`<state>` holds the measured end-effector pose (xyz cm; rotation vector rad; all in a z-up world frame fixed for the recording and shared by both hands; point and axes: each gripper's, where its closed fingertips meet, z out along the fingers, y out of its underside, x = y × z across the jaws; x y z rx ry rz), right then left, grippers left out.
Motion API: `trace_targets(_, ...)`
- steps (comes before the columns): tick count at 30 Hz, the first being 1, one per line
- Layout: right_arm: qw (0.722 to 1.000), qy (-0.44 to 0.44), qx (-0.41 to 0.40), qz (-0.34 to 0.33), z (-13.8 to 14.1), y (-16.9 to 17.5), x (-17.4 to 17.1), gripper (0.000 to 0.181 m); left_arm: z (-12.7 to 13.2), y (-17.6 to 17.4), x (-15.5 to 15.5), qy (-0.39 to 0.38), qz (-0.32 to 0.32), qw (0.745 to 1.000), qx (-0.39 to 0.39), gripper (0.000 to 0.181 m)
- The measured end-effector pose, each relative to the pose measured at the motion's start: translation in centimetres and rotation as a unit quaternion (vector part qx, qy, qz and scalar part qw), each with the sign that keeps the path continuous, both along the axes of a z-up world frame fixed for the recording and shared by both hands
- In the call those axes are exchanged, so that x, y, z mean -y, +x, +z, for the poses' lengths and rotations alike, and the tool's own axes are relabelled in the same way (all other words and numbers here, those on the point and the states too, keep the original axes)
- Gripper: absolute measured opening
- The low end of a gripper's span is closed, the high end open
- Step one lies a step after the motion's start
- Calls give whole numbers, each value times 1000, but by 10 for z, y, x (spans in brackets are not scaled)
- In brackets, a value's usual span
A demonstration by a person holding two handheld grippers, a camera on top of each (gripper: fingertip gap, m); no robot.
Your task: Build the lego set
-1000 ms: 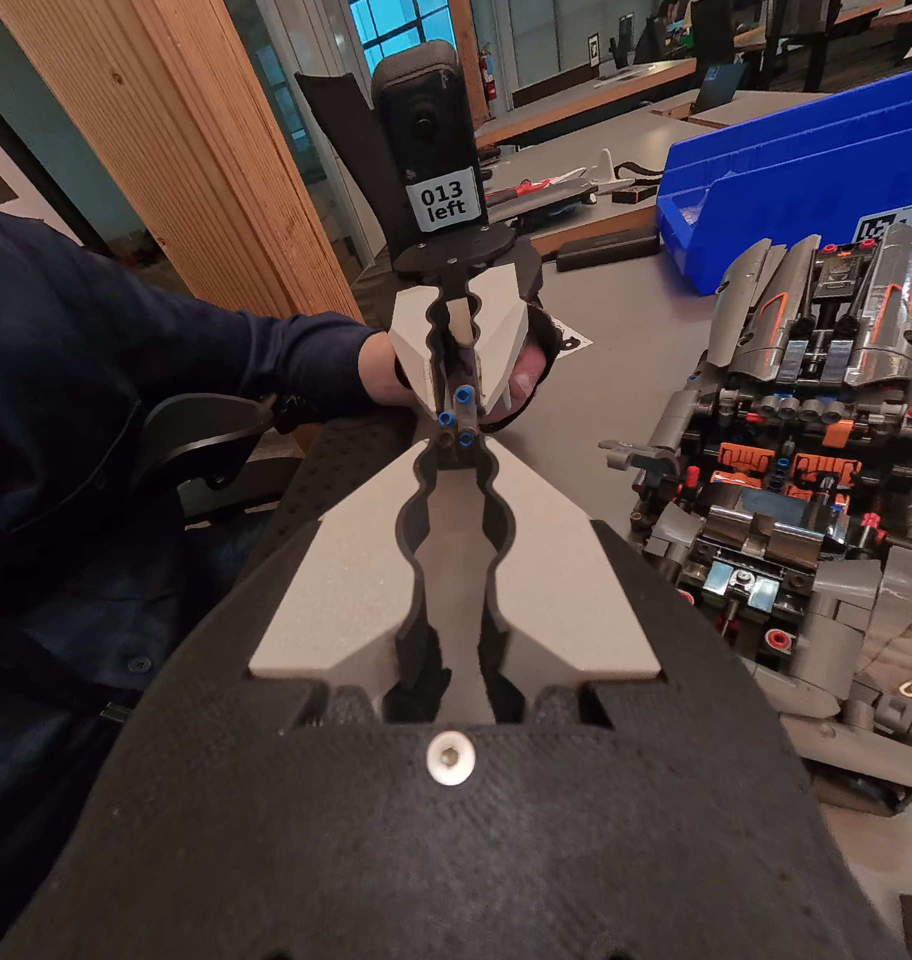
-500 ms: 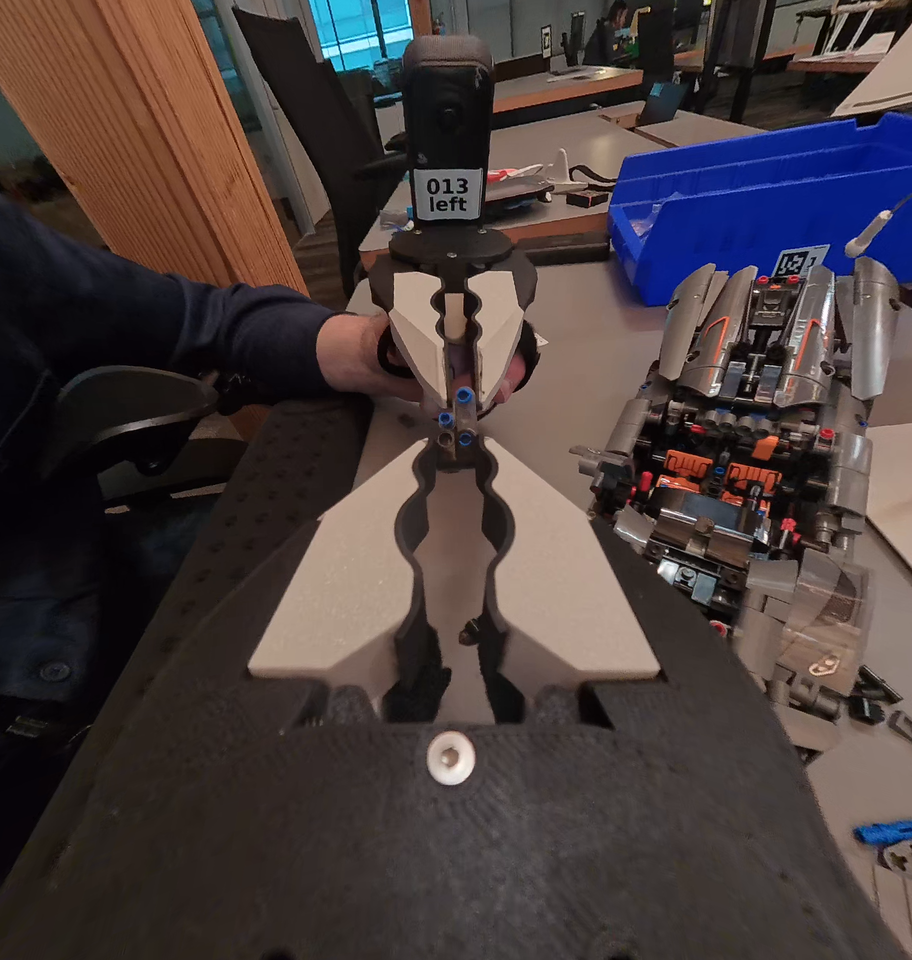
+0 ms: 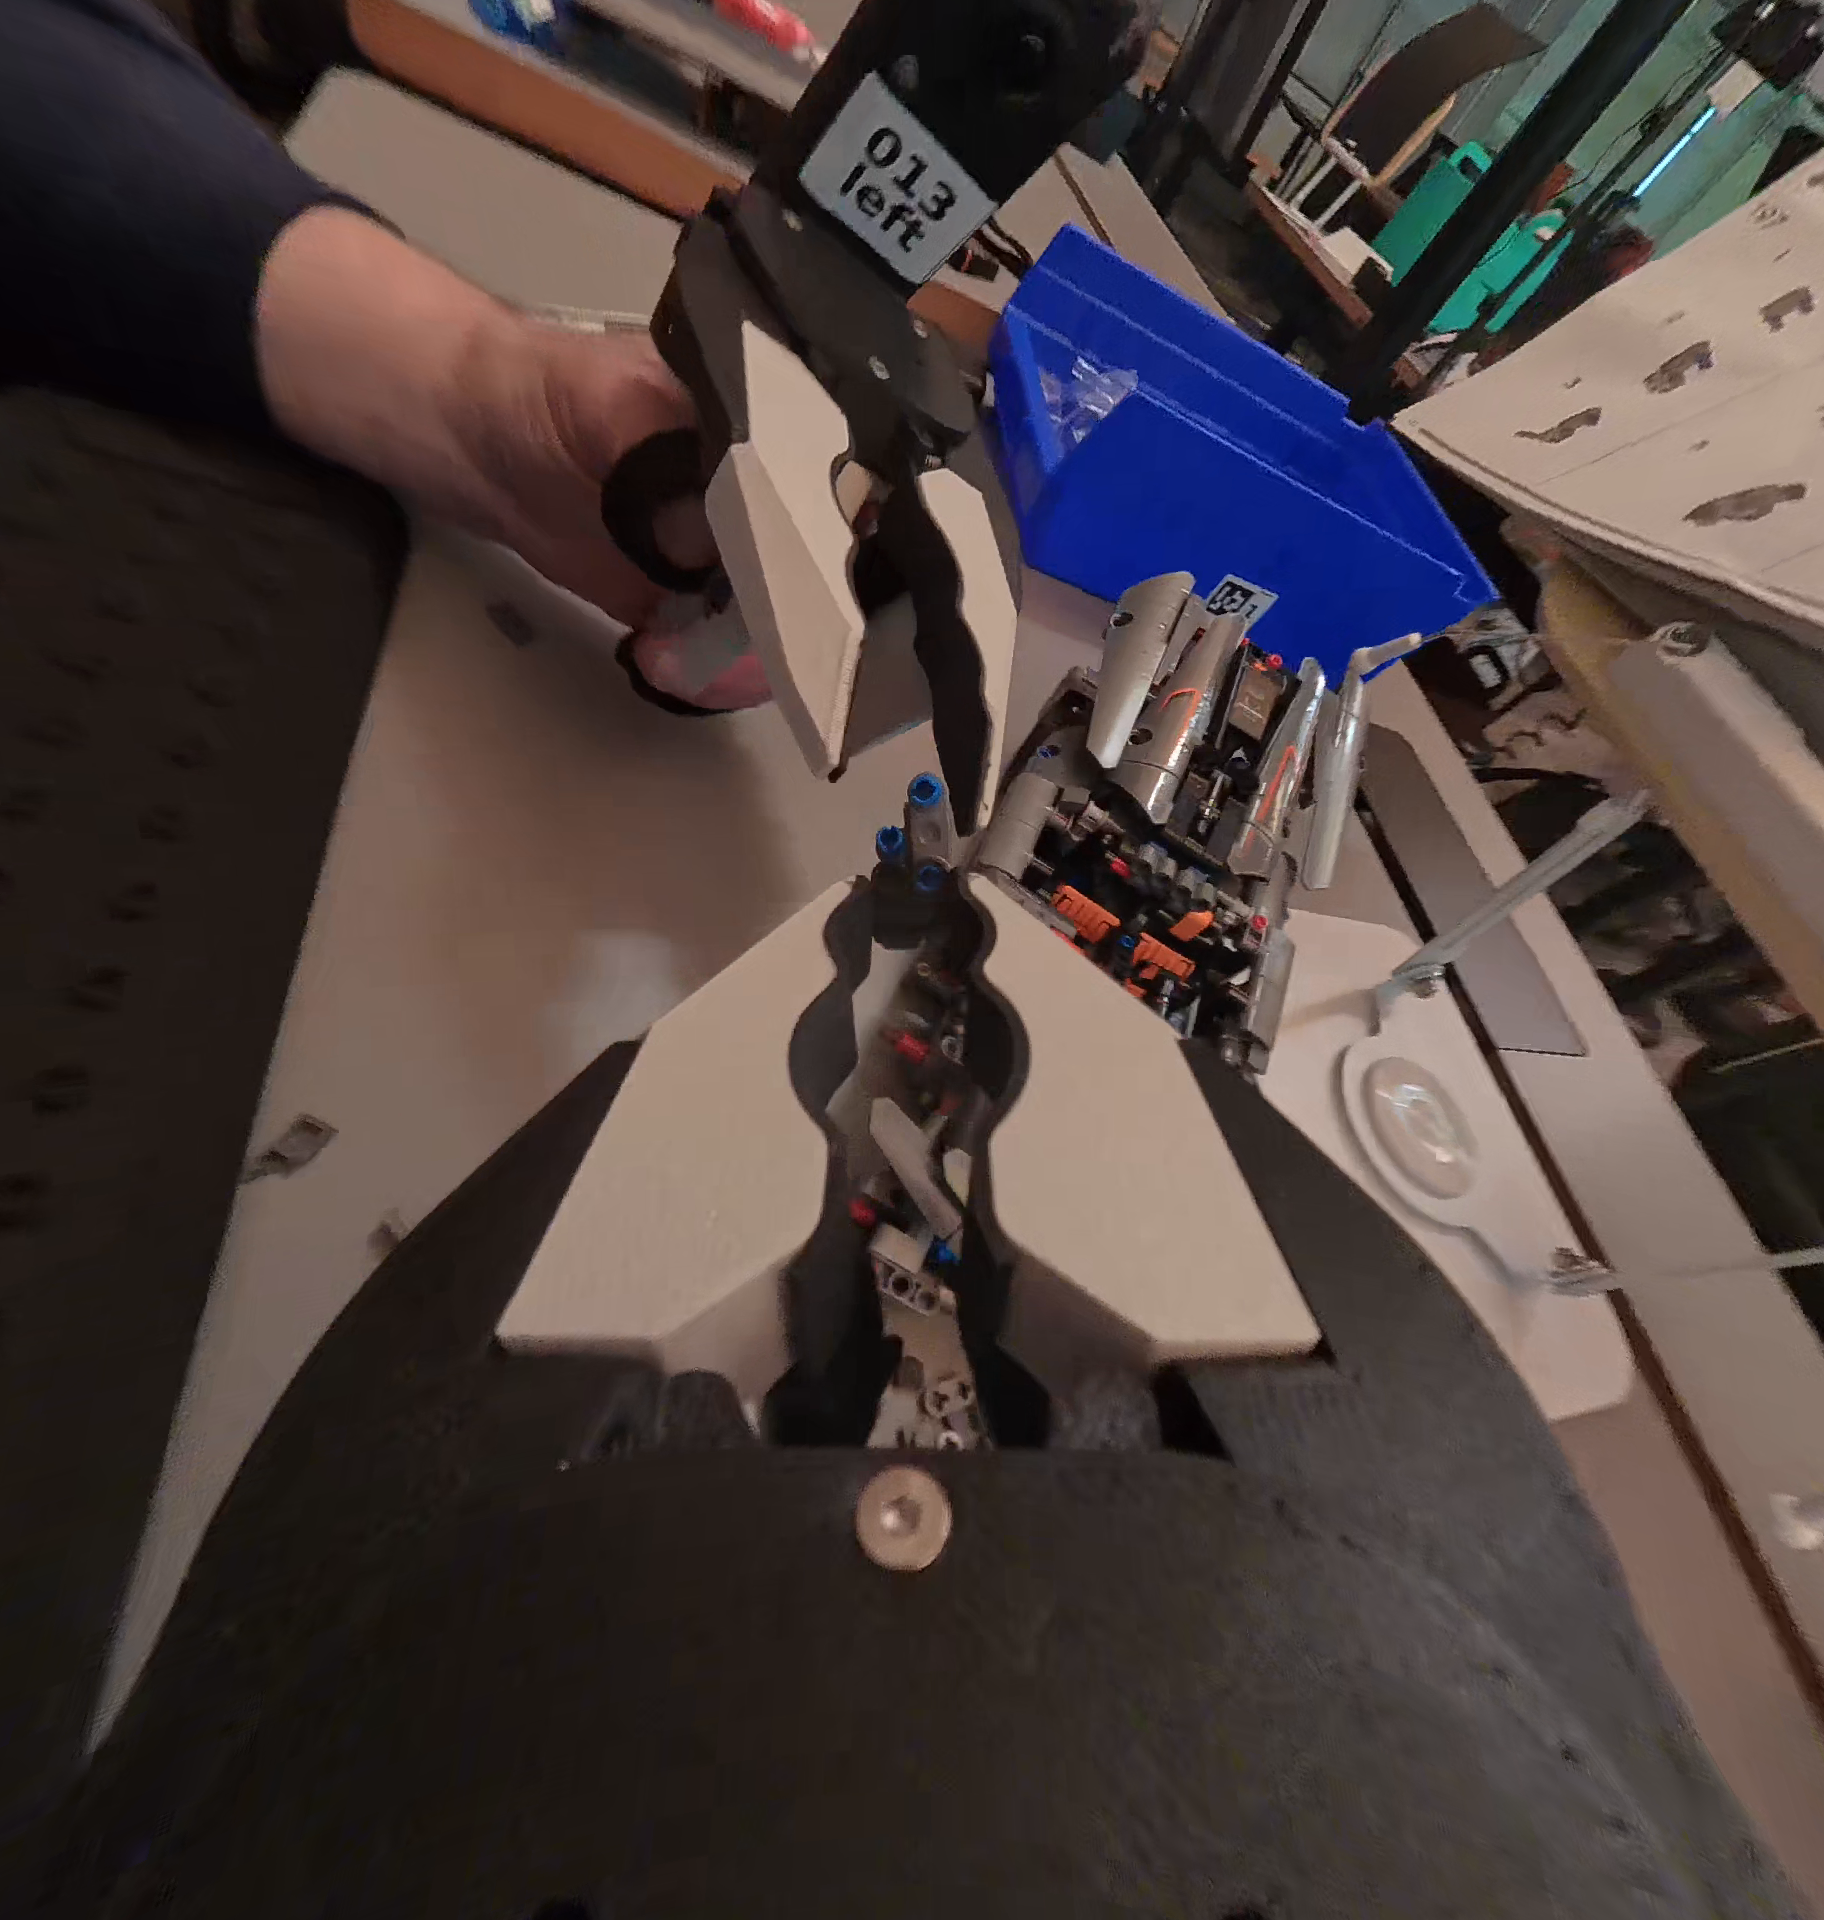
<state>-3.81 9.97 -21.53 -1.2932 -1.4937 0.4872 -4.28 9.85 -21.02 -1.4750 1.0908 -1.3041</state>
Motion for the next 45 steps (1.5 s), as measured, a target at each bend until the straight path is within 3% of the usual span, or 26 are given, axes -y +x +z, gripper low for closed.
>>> trace_targets(9,997,74,23,-17,2,-4,1,12,-2,1,1,-82,-34,996,18,19)
trace_targets(19,993,108,28,-31,6,-10,2,12,1,-3,0,-60,-25,998,11,12)
trace_targets(32,997,39,-27,-53,23,-42,-11,13,21,-25,-9,-29,10,999,29,8)
trace_targets(38,993,-40,-97,-48,29,-44,-16,14,26,-30,-16,-38,20,998,50,9)
trace_targets(45,969,-142,-201,-36,45,-30,-24,14,22,-30,-21,-37,29,998,45,15)
